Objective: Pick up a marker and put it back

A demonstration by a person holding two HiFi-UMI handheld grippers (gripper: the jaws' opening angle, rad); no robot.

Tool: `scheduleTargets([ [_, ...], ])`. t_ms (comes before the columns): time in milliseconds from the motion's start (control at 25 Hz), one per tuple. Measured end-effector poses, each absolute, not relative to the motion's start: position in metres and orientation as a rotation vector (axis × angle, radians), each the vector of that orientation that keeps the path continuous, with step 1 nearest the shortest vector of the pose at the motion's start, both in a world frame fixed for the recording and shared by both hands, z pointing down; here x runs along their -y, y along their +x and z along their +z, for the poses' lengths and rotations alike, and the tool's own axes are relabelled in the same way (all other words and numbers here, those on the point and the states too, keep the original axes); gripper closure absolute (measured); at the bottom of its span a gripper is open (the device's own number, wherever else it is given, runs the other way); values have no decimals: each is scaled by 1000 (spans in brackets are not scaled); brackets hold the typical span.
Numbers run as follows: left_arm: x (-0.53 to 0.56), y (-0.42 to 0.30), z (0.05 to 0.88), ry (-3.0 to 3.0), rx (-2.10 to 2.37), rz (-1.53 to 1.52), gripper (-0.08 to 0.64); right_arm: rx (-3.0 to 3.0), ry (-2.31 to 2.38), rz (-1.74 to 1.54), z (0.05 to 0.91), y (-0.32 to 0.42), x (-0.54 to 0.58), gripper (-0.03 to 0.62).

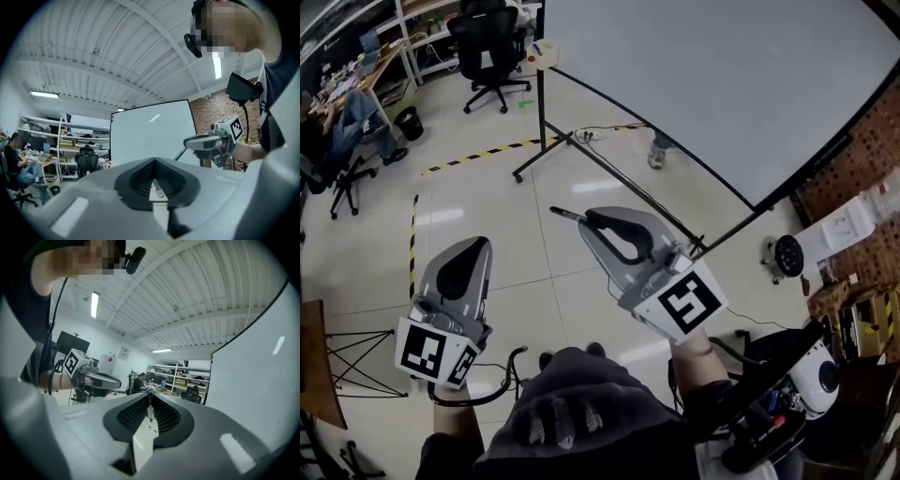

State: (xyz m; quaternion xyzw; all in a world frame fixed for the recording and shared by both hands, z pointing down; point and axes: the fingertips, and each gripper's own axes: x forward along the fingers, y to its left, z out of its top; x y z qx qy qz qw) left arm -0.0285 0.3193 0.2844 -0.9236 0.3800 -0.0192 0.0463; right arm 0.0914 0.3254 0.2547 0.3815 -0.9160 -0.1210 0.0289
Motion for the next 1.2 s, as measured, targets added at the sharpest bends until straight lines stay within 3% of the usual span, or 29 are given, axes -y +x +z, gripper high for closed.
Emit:
scheduleTargets([
  [400, -318, -29, 283, -2829, -1139, -17, 554, 2807, 1218, -398, 252, 96, -327, 552],
  [1200, -327, 47, 280, -2832, -1039, -79, 554, 2809, 1405, -346, 254, 190, -352, 552],
])
